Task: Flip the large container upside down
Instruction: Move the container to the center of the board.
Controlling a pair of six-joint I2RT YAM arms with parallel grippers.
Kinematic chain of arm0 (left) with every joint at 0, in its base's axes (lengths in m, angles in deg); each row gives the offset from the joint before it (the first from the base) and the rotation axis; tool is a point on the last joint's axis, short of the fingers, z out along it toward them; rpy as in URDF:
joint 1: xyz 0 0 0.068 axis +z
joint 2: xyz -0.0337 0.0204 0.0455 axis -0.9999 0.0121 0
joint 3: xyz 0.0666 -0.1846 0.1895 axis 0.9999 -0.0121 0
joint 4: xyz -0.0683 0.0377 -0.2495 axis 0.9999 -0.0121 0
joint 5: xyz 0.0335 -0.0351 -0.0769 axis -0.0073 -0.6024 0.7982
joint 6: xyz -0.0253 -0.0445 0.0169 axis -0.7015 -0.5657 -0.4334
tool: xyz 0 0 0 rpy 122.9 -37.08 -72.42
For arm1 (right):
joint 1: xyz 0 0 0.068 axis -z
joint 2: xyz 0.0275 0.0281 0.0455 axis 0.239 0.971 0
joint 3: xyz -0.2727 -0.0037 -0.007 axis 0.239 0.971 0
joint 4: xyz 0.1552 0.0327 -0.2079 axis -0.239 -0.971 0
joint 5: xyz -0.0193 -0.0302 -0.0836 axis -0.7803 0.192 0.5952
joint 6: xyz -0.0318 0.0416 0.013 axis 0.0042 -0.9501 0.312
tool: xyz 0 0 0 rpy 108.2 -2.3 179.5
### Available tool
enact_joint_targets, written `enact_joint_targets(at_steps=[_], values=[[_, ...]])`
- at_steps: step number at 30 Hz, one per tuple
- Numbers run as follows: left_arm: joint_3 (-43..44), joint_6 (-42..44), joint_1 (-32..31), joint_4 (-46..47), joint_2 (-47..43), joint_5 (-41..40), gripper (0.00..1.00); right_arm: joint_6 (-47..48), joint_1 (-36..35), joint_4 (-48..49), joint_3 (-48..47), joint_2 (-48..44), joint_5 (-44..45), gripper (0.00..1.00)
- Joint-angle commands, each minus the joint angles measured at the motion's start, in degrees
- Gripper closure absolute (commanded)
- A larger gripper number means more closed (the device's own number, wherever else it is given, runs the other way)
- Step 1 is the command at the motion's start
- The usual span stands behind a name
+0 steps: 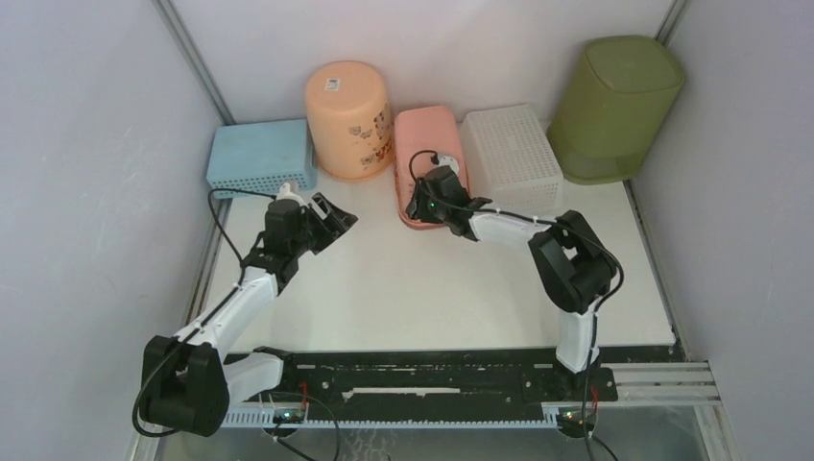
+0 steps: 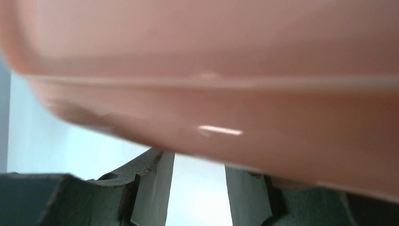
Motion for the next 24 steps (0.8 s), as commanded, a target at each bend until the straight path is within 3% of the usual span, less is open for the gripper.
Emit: enact_joint_targets(at_steps=[1,8,24], values=[[-1.5,1.6,0.9,1.0,-1.8,1.6,0.22,-1.2,0.1,1.4,-7.2,4.6,-3.1,0.49],[-1.9,1.2,1.2,2.1,-0.4,2.3,0.22,-1.1,-0.4,-0.6,-15.2,11.3,-5.2,0.49],[-2.8,1.0,1.2,2.5,-1.1,1.2,0.21,-0.2,7.6,-1.1,-25.4,21.2,-15.0,0.44]])
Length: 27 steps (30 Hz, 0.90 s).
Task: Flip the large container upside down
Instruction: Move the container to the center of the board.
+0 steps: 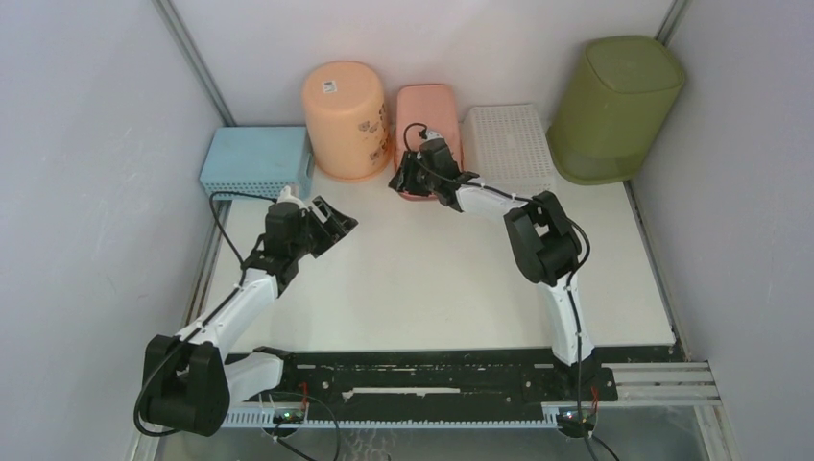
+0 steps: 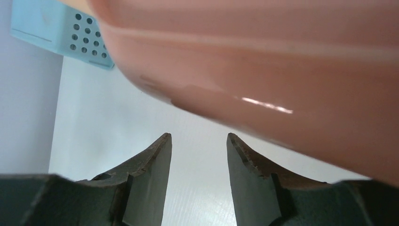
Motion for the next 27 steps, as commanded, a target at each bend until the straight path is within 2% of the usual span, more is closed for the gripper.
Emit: enact_joint_targets(at_steps=[1,4,6,9,10,13,18,19,21,22,23,24,25,27], values=[[-1.3,0.8,0.4,2.2,-1.2,0.1,0.21,0.7,2.3,-1.8,-2.0,2.5,-4.7,0.43],[-1.0,0.9,0.4,1.8,-1.6,0.3,0.19,2.6,2.3,-2.0,-1.7,0.2,-7.2,0.39],[-0.8,1.4,0.5,1.3,-2.8,-0.1,0.15,3.5,1.7,-0.4,2.6,-4.1,-6.8,0.35],[0.0,2.9,0.4,-0.6,-5.7,-2.2,0.05,6.0,0.3,1.2,9.2,-12.9,-4.6,0.12],[0.5,3.6,0.4,-1.5,-6.8,-3.2,0.02,7.1,-0.4,1.1,11.1,-16.1,-3.3,0.1],[2.1,6.2,0.2,-4.3,-10.4,-6.9,0.0,10.1,-1.8,0.0,16.7,-24.9,0.7,0.08],[2.7,12.6,0.3,-9.4,-17.7,-19.3,0.0,13.8,-1.2,-0.5,31.4,-39.8,8.6,0.05],[2.2,13.2,0.3,-9.9,-19.3,-23.7,0.0,14.9,-0.4,0.5,35.4,-43.0,9.8,0.01],[1.6,13.7,0.4,-11.2,-20.8,-32.5,0.0,17.5,1.7,4.2,44.6,-49.4,11.4,0.0],[1.4,14.1,0.7,-11.3,-20.8,-35.4,0.07,18.1,2.7,5.9,49.2,-52.8,12.9,0.0],[1.5,14.5,0.9,-11.3,-20.3,-37.5,0.23,18.2,3.8,7.3,54.6,-55.6,14.3,0.0],[1.7,14.6,1.0,-11.6,-19.3,-39.7,0.22,18.2,5.1,9.0,58.0,-58.8,16.3,0.0],[1.7,14.7,1.0,-11.7,-18.6,-41.5,0.04,18.2,6.8,10.6,61.7,-61.8,17.8,0.0],[0.9,15.6,1.0,-10.0,-17.2,-43.8,0.0,19.1,10.3,14.7,68.0,-67.8,18.5,0.0]])
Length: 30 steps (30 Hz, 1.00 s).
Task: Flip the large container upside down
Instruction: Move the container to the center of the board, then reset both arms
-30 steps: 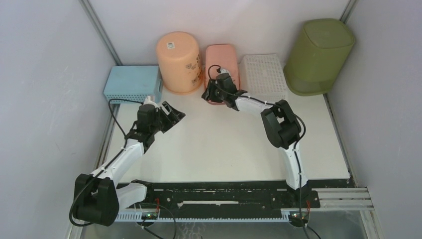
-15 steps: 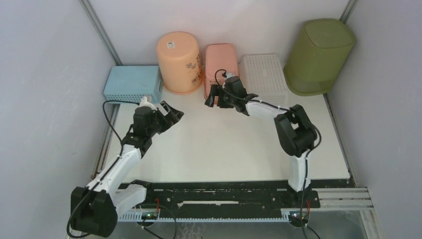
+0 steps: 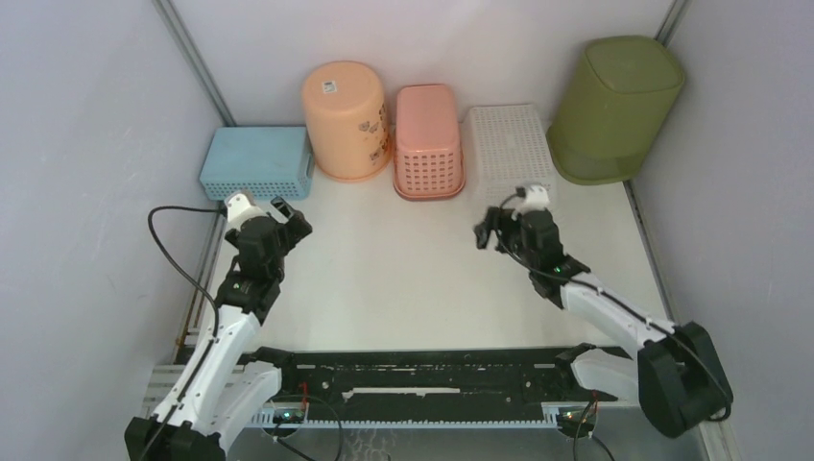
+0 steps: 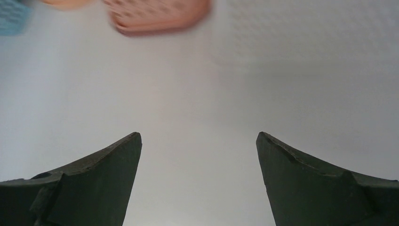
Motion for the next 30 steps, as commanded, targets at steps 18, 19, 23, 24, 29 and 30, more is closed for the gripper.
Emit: enact_joint_targets(at_steps=[18,19,23,24,29,30], values=[[-4.5,13.8,2.4,17.4,7.5,-23.6,0.0,-2.1,22.9,7.7,17.8,-15.7,17.0,0.0],[-4.6,14.7,2.7,18.9,8.3,-24.0,0.0,-1.8,22.9,9.3,18.8,-15.3,17.1,0.0],[-8.0,20.4,5.4,30.0,11.6,-18.9,0.0,-0.2,23.2,15.1,20.4,-13.1,14.3,0.0],[-8.5,20.3,6.3,31.6,12.2,-17.6,0.0,-0.5,23.3,14.9,19.9,-11.8,14.2,0.0],[-8.6,18.9,10.1,32.3,14.6,-12.3,0.0,0.8,25.1,11.5,16.0,-6.5,8.5,0.0],[-8.5,19.1,10.3,32.4,14.9,-12.0,0.0,1.2,25.0,11.6,15.8,-6.7,8.4,0.0]])
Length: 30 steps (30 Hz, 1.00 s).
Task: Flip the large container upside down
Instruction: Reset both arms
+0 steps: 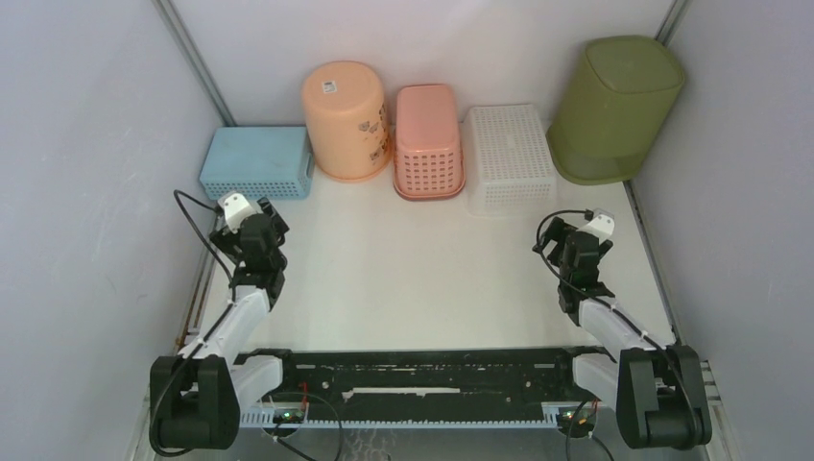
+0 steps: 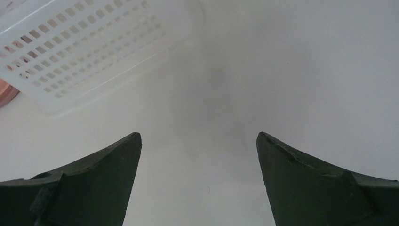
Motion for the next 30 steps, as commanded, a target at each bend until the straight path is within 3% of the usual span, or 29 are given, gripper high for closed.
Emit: enact_joint_targets(at_steps=[1,30], values=[[-0.2,1.8,1.6,6.4,0.6,3.9,0.0,2.0,0.5,1.3,-3.6,0.3,-3.4,0.0],[-2.9,4.0,3.0,10.3,0.0,7.1,0.0,0.8,2.8,1.4,-3.4,2.4,-6.0,0.0]])
